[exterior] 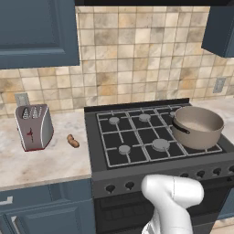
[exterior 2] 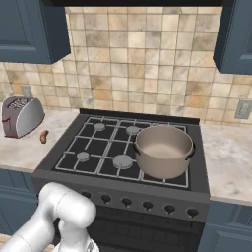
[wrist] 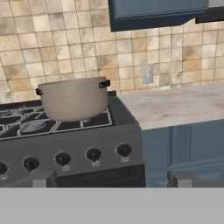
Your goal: Turn on the burner for the pot on the stove. Wait thirty seconds for the pot to heat up. Then add the potato to the pot.
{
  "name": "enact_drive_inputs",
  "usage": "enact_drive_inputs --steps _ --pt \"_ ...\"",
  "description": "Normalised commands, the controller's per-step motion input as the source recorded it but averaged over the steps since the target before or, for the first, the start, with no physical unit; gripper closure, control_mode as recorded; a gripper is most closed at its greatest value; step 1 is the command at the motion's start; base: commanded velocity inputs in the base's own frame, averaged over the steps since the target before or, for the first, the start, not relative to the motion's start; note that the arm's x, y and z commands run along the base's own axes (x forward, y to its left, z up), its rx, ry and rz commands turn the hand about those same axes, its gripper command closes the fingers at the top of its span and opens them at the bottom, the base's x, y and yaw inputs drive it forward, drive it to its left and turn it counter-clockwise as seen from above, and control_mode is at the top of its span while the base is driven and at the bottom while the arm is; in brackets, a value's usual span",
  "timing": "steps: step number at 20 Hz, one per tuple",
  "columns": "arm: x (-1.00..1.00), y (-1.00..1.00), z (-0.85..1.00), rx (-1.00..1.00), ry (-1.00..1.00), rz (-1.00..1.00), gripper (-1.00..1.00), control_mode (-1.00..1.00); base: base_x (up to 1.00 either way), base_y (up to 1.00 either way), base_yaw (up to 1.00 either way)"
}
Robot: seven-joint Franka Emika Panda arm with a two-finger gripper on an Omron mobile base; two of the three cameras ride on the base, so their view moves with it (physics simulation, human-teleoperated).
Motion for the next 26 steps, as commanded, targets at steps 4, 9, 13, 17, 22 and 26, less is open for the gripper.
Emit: enact_drive_inputs --steps 4,9,13,17,22,26 --pt "-0.05 -0.17 -0.37 0.00 -0.20 0.00 -1.00 -1.00 0.00 0.00 0.00" --pt "-0.01 -0.01 -0.39 0.00 -0.15 0.00 -1.00 -1.00 0.00 0.00 0.00" --pt "0.00 0.00 -0.25 0.00 -0.09 0.00 -1.00 -1.00 0.00 0.00 0.00" --pt "0.14 0.00 -0.10 0.00 -0.07 0.00 -1.00 -1.00 0.00 0.00 0.00" --pt "0.10 0.01 -0.17 0.00 -0.03 0.03 -1.00 -1.00 0.00 0.00 0.00" --pt "0.13 0.04 -0.04 0.00 -0.01 0.04 -1.00 -1.00 0.00 0.00 0.00"
